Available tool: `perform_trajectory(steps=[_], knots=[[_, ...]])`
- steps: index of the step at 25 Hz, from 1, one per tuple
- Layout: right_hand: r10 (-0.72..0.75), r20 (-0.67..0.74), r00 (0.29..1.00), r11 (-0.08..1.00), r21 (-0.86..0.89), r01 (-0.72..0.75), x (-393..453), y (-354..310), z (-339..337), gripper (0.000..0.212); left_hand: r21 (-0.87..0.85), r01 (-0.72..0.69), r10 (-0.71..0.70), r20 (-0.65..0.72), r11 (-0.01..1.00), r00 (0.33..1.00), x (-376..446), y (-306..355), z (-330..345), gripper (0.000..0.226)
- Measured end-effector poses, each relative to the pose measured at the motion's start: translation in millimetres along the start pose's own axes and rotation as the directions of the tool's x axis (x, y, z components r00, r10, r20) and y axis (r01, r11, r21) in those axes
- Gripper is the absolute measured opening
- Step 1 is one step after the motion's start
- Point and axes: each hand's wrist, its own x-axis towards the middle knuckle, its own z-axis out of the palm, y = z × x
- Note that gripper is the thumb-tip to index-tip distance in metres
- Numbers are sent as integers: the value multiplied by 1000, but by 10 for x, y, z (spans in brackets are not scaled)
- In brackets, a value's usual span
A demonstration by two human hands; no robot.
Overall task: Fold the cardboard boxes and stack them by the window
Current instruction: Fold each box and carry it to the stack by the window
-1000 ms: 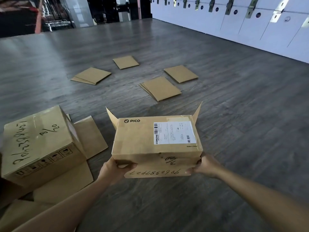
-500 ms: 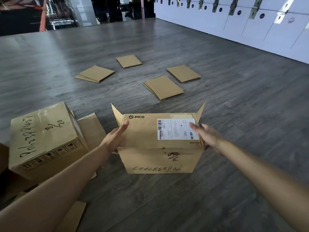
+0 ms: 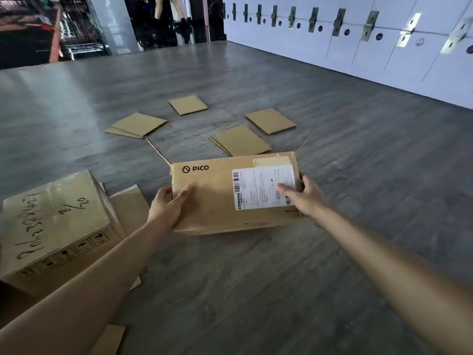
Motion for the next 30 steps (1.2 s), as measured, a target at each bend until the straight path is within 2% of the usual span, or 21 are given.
perform_trajectory(steps=[3,6,8,10,14,16,18,22,24,25,26,27,28,29,30], knots=[[-68,49,996,998,-7,68,36,13,-70,69,-18,-52,52,32,998,998,-46,-65,10,73],[-48,63,997,989,-135,56,-18,211,43,57,11,-93,93,55,996,994,-85,-290,69,55],[-18,35,999,994,-110,22,-134,485,221,51,-1,-93,93,31,996,995,-155,-515,117,54],[4,21,1000,995,-102,-2,-264,795,396,45,38,-63,62,26,997,998,-223,-746,173,47],[56,-52,997,964,-258,-68,-415,1224,640,31,110,72,-82,88,991,993,-297,-1097,266,18],[123,-33,992,949,-288,-127,-474,1336,732,26,150,106,-124,112,983,986,-335,-1217,327,14],[182,53,982,933,-324,-156,-544,1446,797,38,186,115,-143,146,976,979,-352,-1343,399,23],[206,212,955,949,-281,-142,-614,1482,746,66,143,142,-174,240,979,955,-389,-1352,415,68],[236,266,935,930,-341,-137,-667,1469,684,83,173,124,-169,278,977,945,-509,-1319,369,76],[233,246,941,895,-433,-108,-717,1452,649,86,305,50,-147,302,951,942,-586,-1293,324,74],[193,199,961,829,-557,-52,-782,1441,620,83,498,-55,-132,332,866,934,-664,-1290,271,71],[100,151,983,740,-672,28,-861,1442,593,77,668,-173,-111,360,724,926,-742,-1304,210,66],[-25,139,990,644,-755,122,-939,1440,578,68,765,-289,-54,389,576,920,-813,-1306,145,61],[-142,167,976,553,-804,219,-999,1429,567,58,787,-387,39,421,481,906,-865,-1287,94,57],[-245,215,945,483,-818,312,-1032,1398,551,49,763,-473,166,449,440,878,-896,-1247,56,53]])
